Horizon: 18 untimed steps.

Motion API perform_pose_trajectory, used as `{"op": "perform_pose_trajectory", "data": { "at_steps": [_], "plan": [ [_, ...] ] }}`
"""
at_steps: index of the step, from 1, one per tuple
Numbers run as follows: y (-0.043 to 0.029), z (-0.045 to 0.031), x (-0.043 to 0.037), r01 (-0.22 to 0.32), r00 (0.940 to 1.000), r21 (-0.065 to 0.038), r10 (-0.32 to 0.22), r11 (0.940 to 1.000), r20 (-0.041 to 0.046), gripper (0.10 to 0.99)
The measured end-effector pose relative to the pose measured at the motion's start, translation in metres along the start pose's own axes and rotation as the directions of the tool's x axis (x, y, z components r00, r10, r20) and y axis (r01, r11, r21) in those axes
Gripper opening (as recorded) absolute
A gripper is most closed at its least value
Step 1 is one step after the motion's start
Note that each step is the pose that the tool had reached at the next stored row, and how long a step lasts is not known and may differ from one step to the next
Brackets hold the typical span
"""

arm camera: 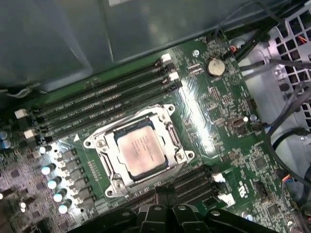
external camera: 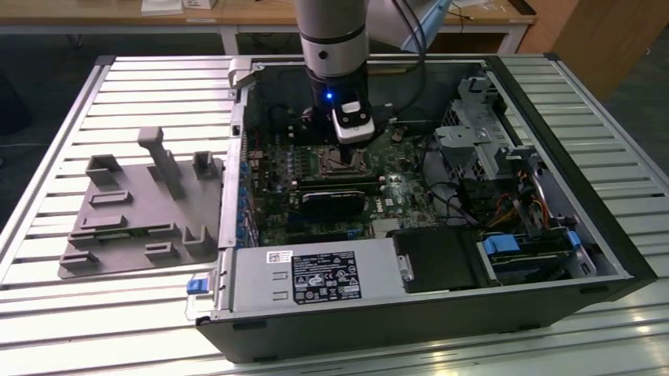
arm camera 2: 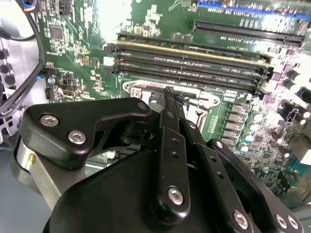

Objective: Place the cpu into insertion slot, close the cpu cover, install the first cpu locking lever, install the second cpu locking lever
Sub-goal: 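Install the second cpu locking lever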

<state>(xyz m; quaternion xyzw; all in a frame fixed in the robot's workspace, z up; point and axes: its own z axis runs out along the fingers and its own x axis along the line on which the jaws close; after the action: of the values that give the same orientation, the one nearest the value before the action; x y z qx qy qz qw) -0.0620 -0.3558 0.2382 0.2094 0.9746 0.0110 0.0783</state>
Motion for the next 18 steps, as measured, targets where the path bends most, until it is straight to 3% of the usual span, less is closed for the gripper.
{"op": "perform_pose_trajectory", "data": {
  "at_steps": [9,13,18],
  "plan": [
    [-0.0071,0.0061,-0.0021,0.009,1.0,0.001,-0.009,1.0,-0.0047,0.102],
    [-0.0073,0.0085,-0.0016,0.062,0.998,-0.007,-0.062,0.998,-0.0077,0.102],
    [-0.008,0.0115,0.0,0.13,0.9915,-0.018,-0.13,0.9914,-0.0104,0.102]
  ]
}}
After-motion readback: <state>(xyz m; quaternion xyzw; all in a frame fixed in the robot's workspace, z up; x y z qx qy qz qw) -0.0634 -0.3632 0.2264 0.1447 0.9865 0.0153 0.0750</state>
